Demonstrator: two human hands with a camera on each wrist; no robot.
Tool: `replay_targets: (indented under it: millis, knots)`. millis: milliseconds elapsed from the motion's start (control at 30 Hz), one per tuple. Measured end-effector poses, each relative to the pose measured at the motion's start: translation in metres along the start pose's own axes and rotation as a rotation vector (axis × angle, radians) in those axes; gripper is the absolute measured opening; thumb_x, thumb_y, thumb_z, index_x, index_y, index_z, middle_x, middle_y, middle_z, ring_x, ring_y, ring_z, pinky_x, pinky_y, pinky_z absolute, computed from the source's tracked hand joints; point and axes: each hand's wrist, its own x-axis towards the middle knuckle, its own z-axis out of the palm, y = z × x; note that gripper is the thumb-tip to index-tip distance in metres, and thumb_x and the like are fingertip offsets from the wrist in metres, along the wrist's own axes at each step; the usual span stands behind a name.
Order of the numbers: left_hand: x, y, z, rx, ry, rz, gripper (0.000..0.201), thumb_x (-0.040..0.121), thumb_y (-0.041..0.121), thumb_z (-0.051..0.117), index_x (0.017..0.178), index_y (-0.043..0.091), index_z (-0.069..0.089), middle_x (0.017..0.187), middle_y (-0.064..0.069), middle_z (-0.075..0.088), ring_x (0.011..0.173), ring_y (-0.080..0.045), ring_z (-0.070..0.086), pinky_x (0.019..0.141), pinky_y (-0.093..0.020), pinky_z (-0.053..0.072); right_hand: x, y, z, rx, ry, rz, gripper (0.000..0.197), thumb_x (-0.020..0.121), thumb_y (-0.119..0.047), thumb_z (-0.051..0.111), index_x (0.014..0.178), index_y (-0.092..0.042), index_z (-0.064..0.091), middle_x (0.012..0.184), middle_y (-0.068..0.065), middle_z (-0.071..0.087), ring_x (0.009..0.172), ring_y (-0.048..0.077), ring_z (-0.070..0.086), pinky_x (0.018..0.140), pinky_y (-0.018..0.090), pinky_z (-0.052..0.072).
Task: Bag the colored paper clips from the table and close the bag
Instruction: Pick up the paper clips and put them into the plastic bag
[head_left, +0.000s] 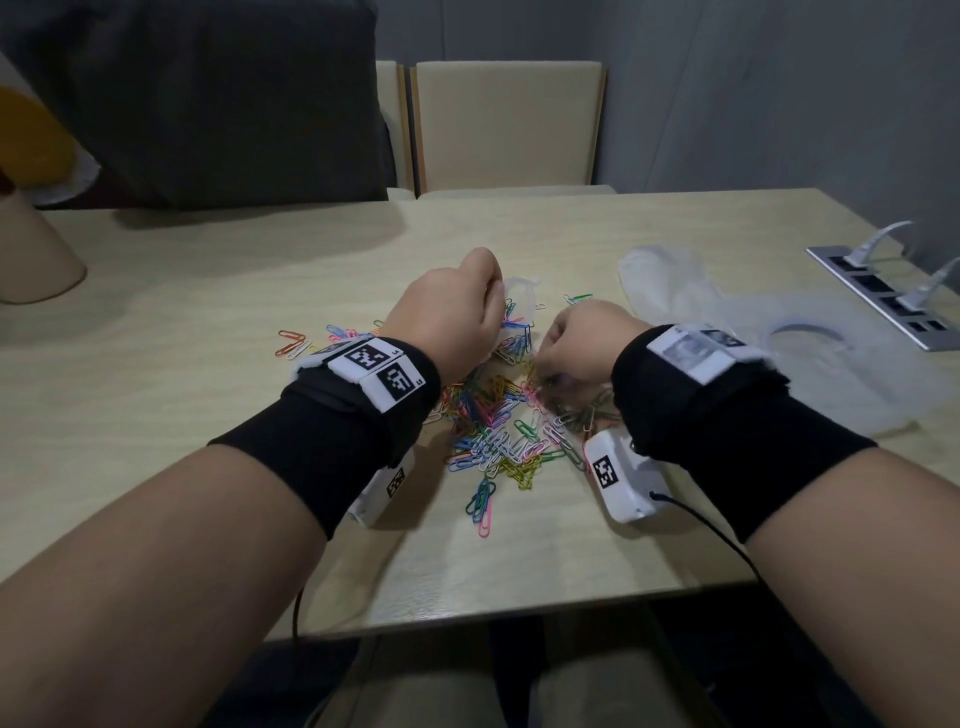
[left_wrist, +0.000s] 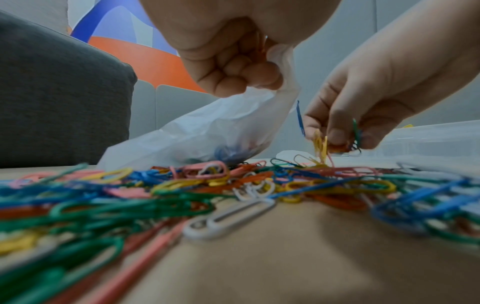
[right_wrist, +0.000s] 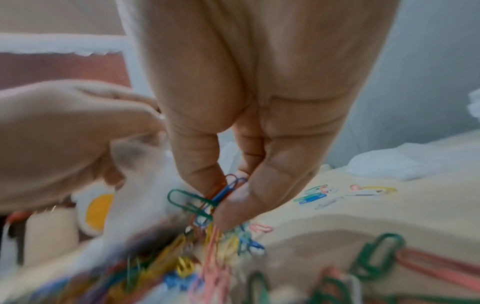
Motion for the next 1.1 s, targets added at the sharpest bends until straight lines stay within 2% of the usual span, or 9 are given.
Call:
replay_targets:
  millis: [100, 233, 400, 533, 667, 733, 833, 967, 1100]
  knots:
    - [0.0, 0.0, 0.001, 0.0, -0.002, 0.008, 0.019, 0.098, 0.027, 0.039, 0.101, 0.012, 0.049, 0.072, -0.011, 0.061, 0.069, -0.033, 0.053, 0.059, -0.036, 0.038, 0.005, 0.005, -0.013, 0.415, 0.033, 0.05, 0.008, 0.082, -0.01, 0.065, 0.074, -0.008, 0.064, 0.087, 0.014, 0.069, 0.075, 0.022, 0.064, 0.072, 0.027, 0.056]
    - [0.001, -0.001, 0.002, 0.006, 0.013, 0.012, 0.02, 0.098, 0.027, 0.04, 0.102, 0.01, 0.05, 0.07, -0.01, 0.057, 0.068, -0.032, 0.05, 0.058, -0.035, 0.032, 0.014, 0.001, -0.021, 0.898, 0.054, 0.031, 0.015, 0.082, -0.001, 0.065, 0.074, -0.012, 0.057, 0.081, 0.01, 0.063, 0.077, 0.022, 0.065, 0.08, 0.03, 0.06]
    - [0.0, 0.0, 0.001, 0.001, 0.045, 0.014, 0.02, 0.097, 0.026, 0.041, 0.103, 0.01, 0.051, 0.074, -0.016, 0.061, 0.074, -0.037, 0.054, 0.059, -0.035, 0.03, 0.018, -0.013, -0.022, 0.942, 0.032, -0.013, 0.017, 0.082, 0.0, 0.06, 0.076, -0.016, 0.057, 0.093, 0.01, 0.065, 0.093, 0.026, 0.069, 0.088, 0.041, 0.059]
    - [0.001, -0.001, 0.002, 0.001, 0.053, -0.001, 0.02, 0.098, 0.026, 0.04, 0.103, 0.01, 0.05, 0.069, -0.009, 0.053, 0.072, -0.036, 0.053, 0.058, -0.034, 0.028, 0.013, -0.021, -0.02, 0.845, 0.127, -0.035, 0.028, 0.087, 0.001, 0.055, 0.072, -0.022, 0.053, 0.107, 0.015, 0.066, 0.101, 0.031, 0.068, 0.088, 0.045, 0.058]
    - [0.001, -0.002, 0.002, -0.002, 0.055, -0.002, 0.02, 0.098, 0.027, 0.039, 0.102, 0.011, 0.05, 0.068, -0.006, 0.051, 0.068, -0.031, 0.048, 0.058, -0.034, 0.029, 0.011, -0.02, -0.016, 0.849, 0.254, 0.035, 0.027, 0.088, 0.005, 0.05, 0.079, -0.021, 0.051, 0.102, 0.009, 0.057, 0.076, 0.025, 0.066, 0.084, 0.045, 0.059]
    - [0.001, -0.003, 0.002, -0.004, 0.059, -0.001, 0.02, 0.098, 0.027, 0.039, 0.102, 0.011, 0.05, 0.068, -0.005, 0.051, 0.066, -0.029, 0.045, 0.058, -0.033, 0.028, 0.007, -0.018, -0.015, 0.863, 0.205, 0.069, 0.025, 0.088, 0.004, 0.05, 0.08, -0.02, 0.051, 0.095, 0.007, 0.054, 0.079, 0.025, 0.065, 0.087, 0.044, 0.058]
    - [0.001, -0.003, 0.003, -0.006, 0.063, 0.006, 0.02, 0.098, 0.027, 0.039, 0.102, 0.011, 0.05, 0.068, -0.005, 0.051, 0.066, -0.028, 0.044, 0.058, -0.033, 0.028, 0.003, -0.021, -0.012, 0.87, 0.0, 0.135, 0.024, 0.089, 0.0, 0.049, 0.076, -0.02, 0.048, 0.107, 0.013, 0.056, 0.094, 0.027, 0.06, 0.089, 0.039, 0.056]
    - [0.001, -0.004, 0.003, -0.001, 0.064, 0.005, 0.02, 0.098, 0.026, 0.039, 0.102, 0.01, 0.05, 0.068, -0.006, 0.051, 0.066, -0.029, 0.045, 0.058, -0.033, 0.028, 0.0, -0.02, -0.007, 0.953, -0.103, 0.253, 0.021, 0.096, 0.001, 0.035, 0.081, -0.007, 0.048, 0.086, 0.014, 0.057, 0.066, 0.023, 0.053, 0.064, 0.031, 0.047]
    - [0.001, -0.004, 0.003, -0.003, 0.064, 0.011, 0.02, 0.098, 0.026, 0.039, 0.101, 0.01, 0.05, 0.066, -0.005, 0.051, 0.065, -0.03, 0.045, 0.058, -0.033, 0.029, 0.001, -0.022, -0.016, 0.954, -0.055, 0.262, 0.027, 0.098, -0.003, 0.031, 0.074, -0.005, 0.043, 0.063, 0.009, 0.047, 0.045, 0.017, 0.048, 0.046, 0.024, 0.042]
